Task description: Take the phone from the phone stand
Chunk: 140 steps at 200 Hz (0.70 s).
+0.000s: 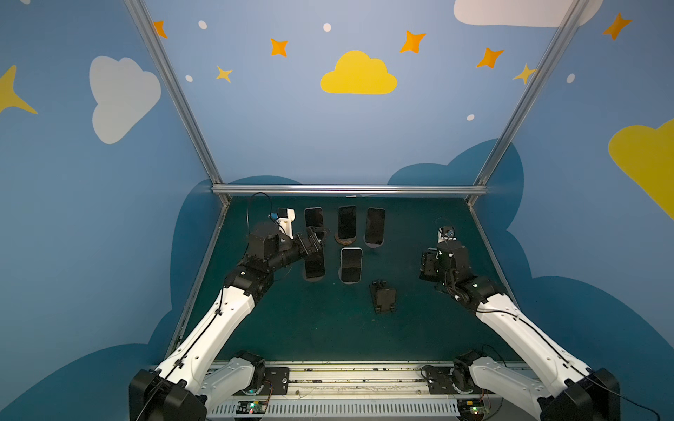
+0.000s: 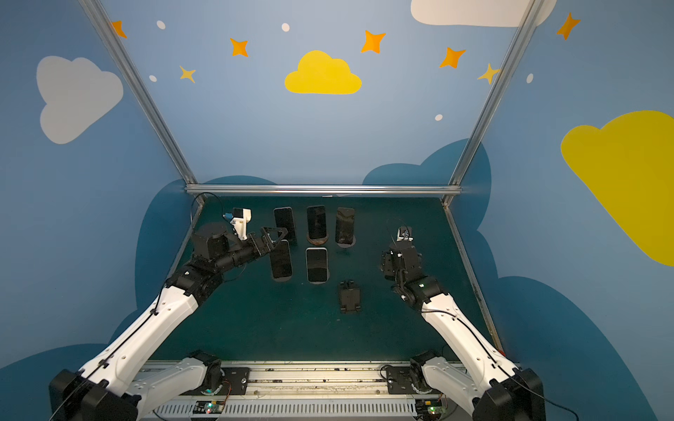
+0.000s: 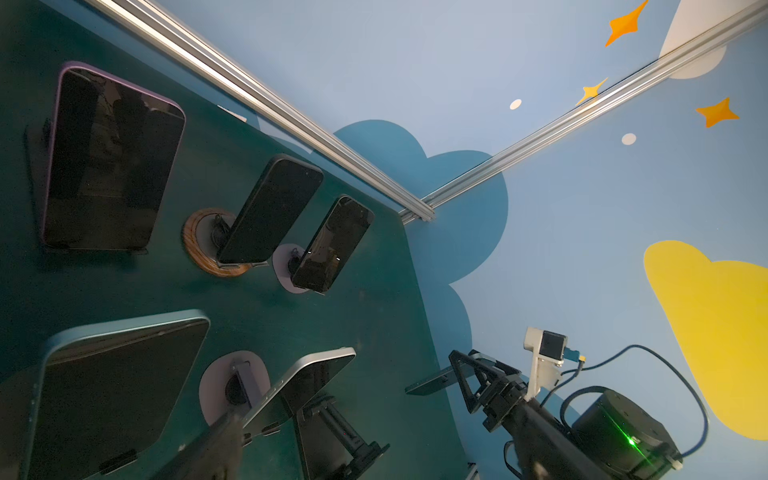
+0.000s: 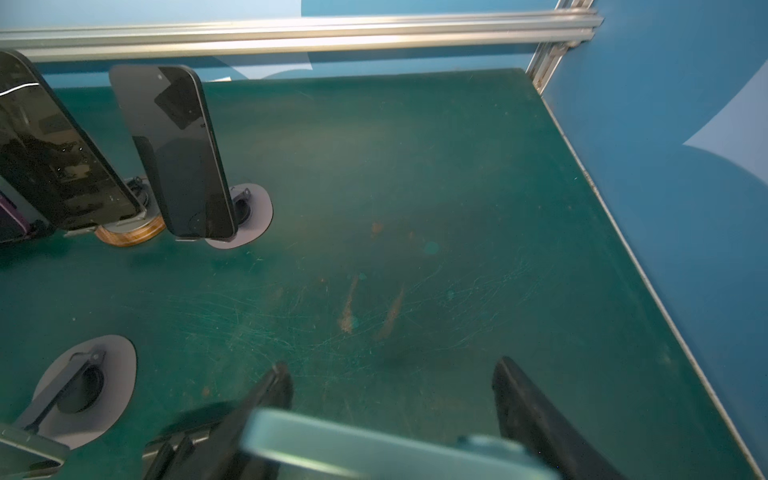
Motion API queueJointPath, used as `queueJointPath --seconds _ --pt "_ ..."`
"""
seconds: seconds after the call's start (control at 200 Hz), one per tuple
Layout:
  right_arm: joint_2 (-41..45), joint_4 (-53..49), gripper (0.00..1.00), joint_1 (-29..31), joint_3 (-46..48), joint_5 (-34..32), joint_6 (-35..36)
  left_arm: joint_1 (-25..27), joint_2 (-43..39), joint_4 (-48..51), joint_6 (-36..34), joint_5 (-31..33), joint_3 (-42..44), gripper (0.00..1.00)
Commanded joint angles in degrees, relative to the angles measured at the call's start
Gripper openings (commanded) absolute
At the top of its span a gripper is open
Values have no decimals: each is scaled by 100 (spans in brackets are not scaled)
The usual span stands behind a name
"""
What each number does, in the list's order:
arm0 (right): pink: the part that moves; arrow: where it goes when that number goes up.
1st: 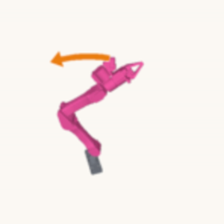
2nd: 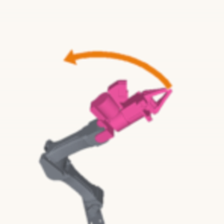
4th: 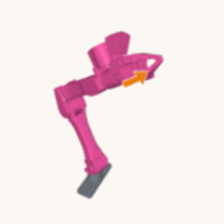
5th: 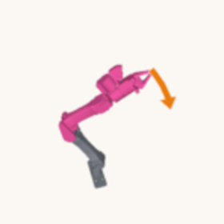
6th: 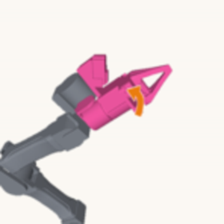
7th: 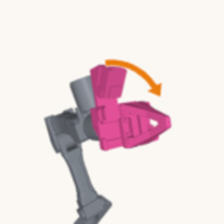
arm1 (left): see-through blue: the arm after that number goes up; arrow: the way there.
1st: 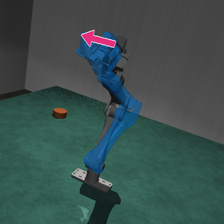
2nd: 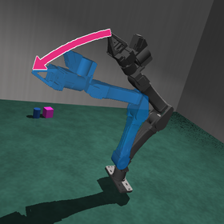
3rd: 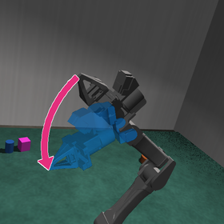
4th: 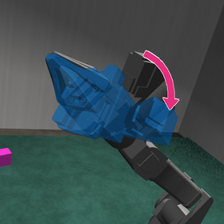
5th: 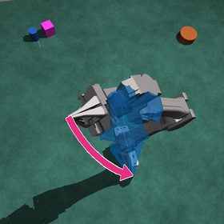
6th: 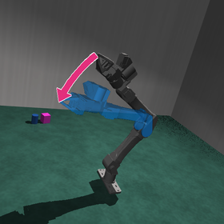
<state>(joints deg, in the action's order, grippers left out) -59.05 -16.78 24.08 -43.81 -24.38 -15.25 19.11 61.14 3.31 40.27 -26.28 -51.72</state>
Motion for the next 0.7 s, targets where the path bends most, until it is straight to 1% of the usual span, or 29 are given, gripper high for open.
queueJointPath --seconds 0.0,0.12,0.265,0.411,0.696 --pt "1 126 57 -116 -256 395 -217 56 64 12 -118 -18 -48 100" --pt "-75 -3 57 -234 -290 573 -287 97 95 12 -124 -52 -48 100" --pt "-218 -152 57 -374 -326 598 -293 116 128 37 -120 -76 -79 100" --pt "-457 -316 57 -587 -488 867 -333 173 171 94 -160 -65 -100 100" --pt "-971 -530 57 -712 -807 957 -320 233 222 171 -163 -168 -173 100"
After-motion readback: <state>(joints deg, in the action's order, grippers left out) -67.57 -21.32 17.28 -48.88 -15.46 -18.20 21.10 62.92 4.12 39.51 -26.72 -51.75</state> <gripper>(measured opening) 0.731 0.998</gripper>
